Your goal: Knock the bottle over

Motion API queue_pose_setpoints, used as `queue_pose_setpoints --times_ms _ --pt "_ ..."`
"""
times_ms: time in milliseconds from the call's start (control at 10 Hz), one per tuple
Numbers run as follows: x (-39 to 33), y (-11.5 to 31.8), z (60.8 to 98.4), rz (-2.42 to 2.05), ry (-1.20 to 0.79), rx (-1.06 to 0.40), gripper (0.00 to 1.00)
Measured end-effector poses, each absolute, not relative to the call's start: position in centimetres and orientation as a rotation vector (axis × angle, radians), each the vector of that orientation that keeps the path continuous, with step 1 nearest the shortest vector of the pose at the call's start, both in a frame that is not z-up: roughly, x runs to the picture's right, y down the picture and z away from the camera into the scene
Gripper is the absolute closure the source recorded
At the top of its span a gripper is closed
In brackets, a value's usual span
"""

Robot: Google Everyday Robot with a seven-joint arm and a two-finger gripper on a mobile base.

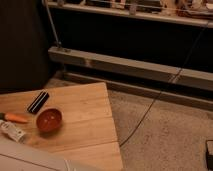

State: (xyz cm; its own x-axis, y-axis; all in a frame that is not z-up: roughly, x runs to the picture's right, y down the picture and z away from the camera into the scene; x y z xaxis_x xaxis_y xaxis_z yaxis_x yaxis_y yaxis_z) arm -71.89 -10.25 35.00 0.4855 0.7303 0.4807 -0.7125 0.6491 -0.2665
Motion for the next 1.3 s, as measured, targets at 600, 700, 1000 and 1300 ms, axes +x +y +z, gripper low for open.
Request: queue_pose_setpoints --times_ms 600,700,1000,1300 --pt "-71.89 -10.22 35.25 0.877 -0.597 -0.031 0.99" --pt "-71.87 -10.24 35.27 0.877 -0.597 -0.030 0.91" --pt "-71.88 -10.23 35.27 0.877 -0.597 -0.030 0.57" --pt "-71.88 -10.22 35.28 0.877 -0.597 -0.030 0.27"
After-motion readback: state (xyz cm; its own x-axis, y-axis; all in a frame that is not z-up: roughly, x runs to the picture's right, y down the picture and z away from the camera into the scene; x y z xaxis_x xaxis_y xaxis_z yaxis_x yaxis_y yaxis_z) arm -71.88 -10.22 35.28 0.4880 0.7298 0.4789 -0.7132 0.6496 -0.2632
